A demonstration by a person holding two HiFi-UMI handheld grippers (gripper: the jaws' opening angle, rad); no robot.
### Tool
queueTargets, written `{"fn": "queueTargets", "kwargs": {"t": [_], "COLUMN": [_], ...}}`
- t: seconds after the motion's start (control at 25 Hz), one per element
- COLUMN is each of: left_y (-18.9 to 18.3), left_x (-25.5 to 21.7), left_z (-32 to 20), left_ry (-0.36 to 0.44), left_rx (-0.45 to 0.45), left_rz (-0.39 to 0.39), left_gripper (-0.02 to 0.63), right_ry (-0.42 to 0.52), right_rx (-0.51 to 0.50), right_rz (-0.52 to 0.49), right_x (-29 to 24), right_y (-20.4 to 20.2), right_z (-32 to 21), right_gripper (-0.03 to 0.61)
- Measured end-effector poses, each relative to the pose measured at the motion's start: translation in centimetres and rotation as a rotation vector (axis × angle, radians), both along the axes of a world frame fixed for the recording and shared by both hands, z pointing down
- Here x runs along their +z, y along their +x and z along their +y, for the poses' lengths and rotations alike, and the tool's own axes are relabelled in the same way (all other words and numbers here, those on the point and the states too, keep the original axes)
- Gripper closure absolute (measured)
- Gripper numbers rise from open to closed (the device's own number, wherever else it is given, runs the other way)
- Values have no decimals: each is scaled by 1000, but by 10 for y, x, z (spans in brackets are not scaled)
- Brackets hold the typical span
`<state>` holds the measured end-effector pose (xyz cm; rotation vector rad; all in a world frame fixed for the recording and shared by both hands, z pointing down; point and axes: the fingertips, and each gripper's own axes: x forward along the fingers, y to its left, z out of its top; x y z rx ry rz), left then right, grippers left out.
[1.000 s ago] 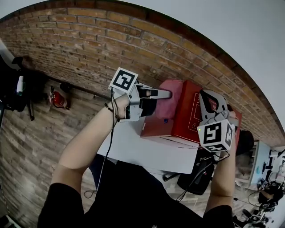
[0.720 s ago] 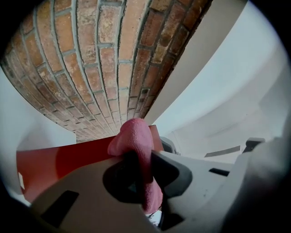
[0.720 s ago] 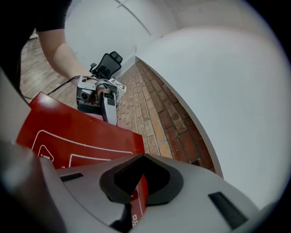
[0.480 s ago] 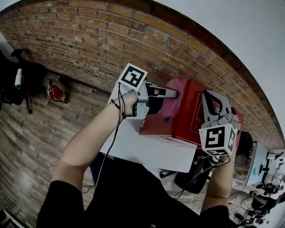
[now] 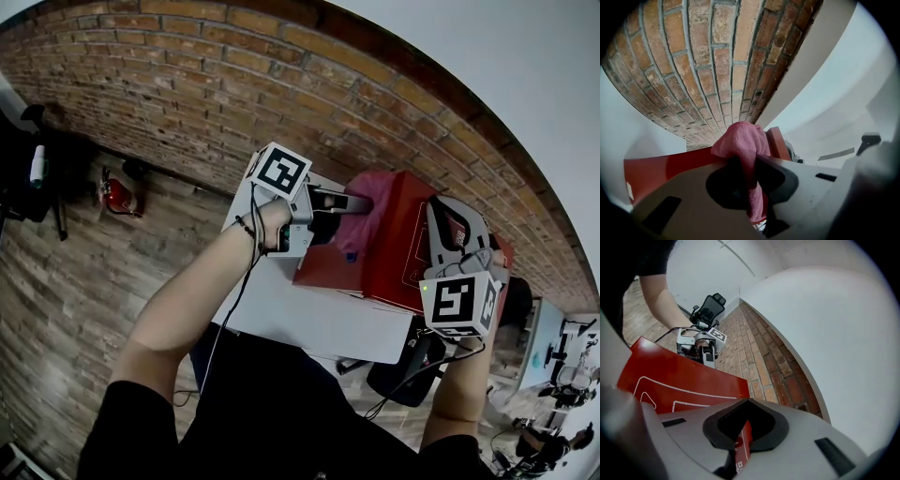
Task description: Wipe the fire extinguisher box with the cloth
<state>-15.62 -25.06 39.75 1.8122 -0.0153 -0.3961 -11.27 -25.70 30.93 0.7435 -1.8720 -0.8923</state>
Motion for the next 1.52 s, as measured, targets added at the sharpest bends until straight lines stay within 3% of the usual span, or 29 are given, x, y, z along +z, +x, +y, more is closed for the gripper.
{"fn": "queueTargets", "kwargs": {"t": [0.2,1.52], "left_y": [-1,-5], "left_x": [20,102], "left_z": [-4,-2], "left_ry": [12,-7], "left_rx": [-12,-26], "left_rz": [-62,-110], "left_gripper": [540,540], "right_ry": [-1,-10], "right_rx": [2,-1], "right_rz": [-1,12], "right_x": [0,4], "right_y": [0,-2], "right_z": [-1,2], "right_gripper": [560,560]}}
